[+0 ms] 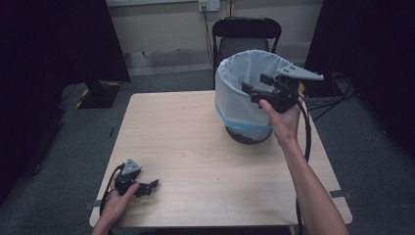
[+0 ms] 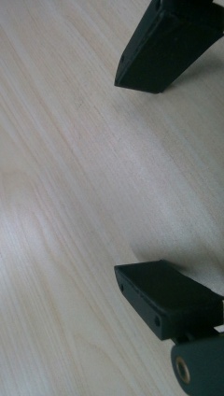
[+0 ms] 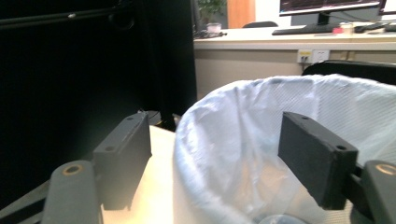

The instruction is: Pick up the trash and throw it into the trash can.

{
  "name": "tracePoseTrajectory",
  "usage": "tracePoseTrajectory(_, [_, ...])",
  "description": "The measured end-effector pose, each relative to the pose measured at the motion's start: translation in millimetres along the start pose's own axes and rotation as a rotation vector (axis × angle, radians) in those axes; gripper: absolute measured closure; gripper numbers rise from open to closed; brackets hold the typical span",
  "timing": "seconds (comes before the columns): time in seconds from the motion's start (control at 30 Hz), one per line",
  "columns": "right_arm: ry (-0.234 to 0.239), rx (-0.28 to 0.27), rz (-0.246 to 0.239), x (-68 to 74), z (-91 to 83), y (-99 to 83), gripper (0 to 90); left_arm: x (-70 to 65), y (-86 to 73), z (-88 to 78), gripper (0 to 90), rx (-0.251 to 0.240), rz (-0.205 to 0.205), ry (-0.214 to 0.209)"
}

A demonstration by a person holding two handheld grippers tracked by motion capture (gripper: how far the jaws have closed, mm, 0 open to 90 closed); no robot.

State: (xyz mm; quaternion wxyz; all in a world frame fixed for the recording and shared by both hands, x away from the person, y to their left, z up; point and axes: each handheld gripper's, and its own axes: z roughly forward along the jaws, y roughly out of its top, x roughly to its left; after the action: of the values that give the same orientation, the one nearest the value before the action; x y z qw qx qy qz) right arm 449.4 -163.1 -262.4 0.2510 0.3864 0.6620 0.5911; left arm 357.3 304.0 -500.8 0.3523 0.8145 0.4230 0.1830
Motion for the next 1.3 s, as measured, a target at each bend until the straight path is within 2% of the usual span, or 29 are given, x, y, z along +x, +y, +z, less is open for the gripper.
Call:
tracePoseTrajectory(0.1, [0.020, 0.003, -0.008, 7.1, -5.4, -4.2, 22.4, 0.0, 0.0, 0.0, 8.6, 0.000, 0.000, 0.000])
tracePoseTrajectory(0.2, [0.018, 0.010, -0.013, 11.4, -9.3, -8.2, 21.9, 0.0, 0.0, 0.0, 8.6, 0.000, 0.000, 0.000])
tracePoseTrajectory(0.33, [0.050, 0.028, -0.010, 22.0, -18.9, -21.9, 22.1, -0.1, 0.0, 0.1, 8.6, -0.001, -0.001, 0.000])
tracePoseTrajectory(0.4, [0.050, 0.026, -0.012, 24.8, -21.2, -24.4, 22.4, 0.0, 0.0, 0.0, 8.6, 0.000, 0.000, 0.000])
tracePoseTrajectory(0.43, [0.049, 0.022, -0.035, 31.0, -25.9, -29.4, 22.8, 0.0, 0.0, 0.0, 8.6, 0.000, 0.000, 0.000])
tracePoseTrajectory(0.5, [0.057, 0.036, -0.048, 35.5, -29.1, -35.0, 22.7, -0.1, 0.0, 0.1, 8.6, -0.001, -0.001, 0.000])
tracePoseTrajectory(0.6, [0.058, 0.049, -0.049, 37.9, -31.3, -41.2, 22.6, 0.0, 0.0, 0.0, 8.6, 0.000, 0.000, 0.000])
tracePoseTrajectory(0.63, [0.055, 0.063, -0.055, 39.2, -34.1, -49.4, 22.5, -0.1, 0.0, 0.0, 8.6, -0.001, 0.000, 0.001])
tracePoseTrajectory(0.73, [0.041, 0.090, -0.069, 39.0, -37.3, -58.9, 21.7, -0.2, 0.0, 0.1, 8.6, -0.002, -0.002, 0.001])
tracePoseTrajectory(0.9, [0.022, 0.135, -0.042, 28.3, -46.6, -86.4, 20.9, 0.0, 0.0, 0.0, 8.7, 0.000, 0.000, 0.001])
tracePoseTrajectory(1.07, [0.021, 0.165, -0.033, 23.7, -52.5, -102.4, 20.3, -0.1, 0.0, 0.0, 8.6, -0.001, 0.000, 0.001])
tracePoseTrajectory(1.1, [0.027, 0.209, -0.022, 20.5, -54.8, -112.2, 18.5, -0.2, 0.0, 0.1, 8.7, -0.002, -0.002, 0.001])
tracePoseTrajectory(1.13, [0.027, 0.209, -0.022, 20.5, -54.8, -112.2, 18.5, -0.2, 0.0, 0.1, 8.6, -0.002, -0.002, 0.001])
tracePoseTrajectory(1.17, [0.027, 0.242, -0.012, 16.9, -56.5, -121.8, 17.8, -0.1, 0.0, 0.1, 8.6, -0.001, 0.000, 0.001])
tracePoseTrajectory(1.2, [0.027, 0.242, -0.012, 16.9, -56.5, -121.8, 17.8, -0.1, 0.0, 0.1, 8.6, -0.001, 0.000, 0.001])
tracePoseTrajectory(1.23, [0.022, 0.258, -0.002, 13.0, -59.4, -132.4, 17.4, -0.1, 0.0, 0.1, 8.6, -0.002, -0.001, 0.001])
tracePoseTrajectory(1.3, [0.014, 0.263, 0.002, 11.1, -60.9, -137.8, 17.5, -0.2, 0.0, 0.1, 8.6, -0.002, -0.001, 0.001])
